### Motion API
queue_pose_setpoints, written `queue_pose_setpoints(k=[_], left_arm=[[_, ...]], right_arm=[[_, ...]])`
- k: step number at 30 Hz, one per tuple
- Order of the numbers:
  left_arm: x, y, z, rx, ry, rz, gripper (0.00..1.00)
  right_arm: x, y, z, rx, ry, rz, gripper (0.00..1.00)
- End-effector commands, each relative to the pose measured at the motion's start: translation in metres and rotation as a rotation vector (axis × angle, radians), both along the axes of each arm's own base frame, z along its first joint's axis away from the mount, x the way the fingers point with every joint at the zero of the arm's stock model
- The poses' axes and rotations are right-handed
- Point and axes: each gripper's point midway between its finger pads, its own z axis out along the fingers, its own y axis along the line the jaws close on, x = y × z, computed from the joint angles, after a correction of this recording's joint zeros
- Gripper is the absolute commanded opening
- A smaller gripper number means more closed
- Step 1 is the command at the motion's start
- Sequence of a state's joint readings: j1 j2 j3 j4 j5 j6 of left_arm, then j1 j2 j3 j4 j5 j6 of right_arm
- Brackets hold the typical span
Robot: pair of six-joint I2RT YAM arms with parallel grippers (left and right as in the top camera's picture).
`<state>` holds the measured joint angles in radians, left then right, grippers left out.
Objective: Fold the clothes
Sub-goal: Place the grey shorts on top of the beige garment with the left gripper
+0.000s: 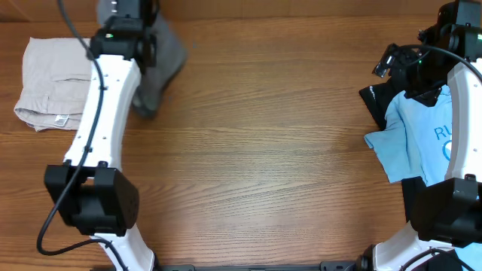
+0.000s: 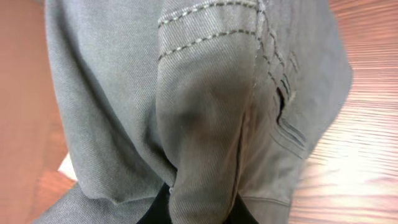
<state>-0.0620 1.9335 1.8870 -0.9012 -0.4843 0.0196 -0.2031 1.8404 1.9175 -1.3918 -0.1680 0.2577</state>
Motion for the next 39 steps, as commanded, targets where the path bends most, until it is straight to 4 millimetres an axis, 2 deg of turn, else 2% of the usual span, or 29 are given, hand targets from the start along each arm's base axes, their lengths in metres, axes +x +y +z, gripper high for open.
queue_pose_setpoints(k=[1, 10, 21, 28, 31, 33, 39], left_arm=[[-0.003, 0.030, 0.036, 0.055, -0.073, 0.050, 0.04], [-0.010, 0.071, 0.038, 0.058, -0.080, 0.133, 0.04], [-0.028, 0.144, 0.038, -0.022, -0.139, 0.305, 0.04], [-0.035, 0.179, 0.032, -0.099, -0.175, 0.360, 0.04], [-0.038, 0.196, 0.023, -0.096, -0.165, 0.393, 0.04], [-0.039, 0.208, 0.010, -0.099, -0.148, 0.416, 0.04], [-0.028, 0.221, -0.030, -0.097, -0.093, 0.432, 0.05]], right_arm=[[0.002, -0.001, 0.002, -0.006, -0.008, 0.001, 1.00], [0.002, -0.001, 0.002, -0.006, -0.008, 0.001, 1.00], [0.002, -0.001, 0.002, -0.006, -0.008, 0.001, 1.00], [0.002, -0.001, 0.002, -0.006, -0.009, 0.001, 1.00], [0.002, -0.001, 0.002, -0.006, -0.008, 0.001, 1.00], [0.002, -0.001, 0.002, -0.006, -0.009, 0.001, 1.00], [0.002, -0.001, 0.002, -0.006, -0.008, 0.001, 1.00]])
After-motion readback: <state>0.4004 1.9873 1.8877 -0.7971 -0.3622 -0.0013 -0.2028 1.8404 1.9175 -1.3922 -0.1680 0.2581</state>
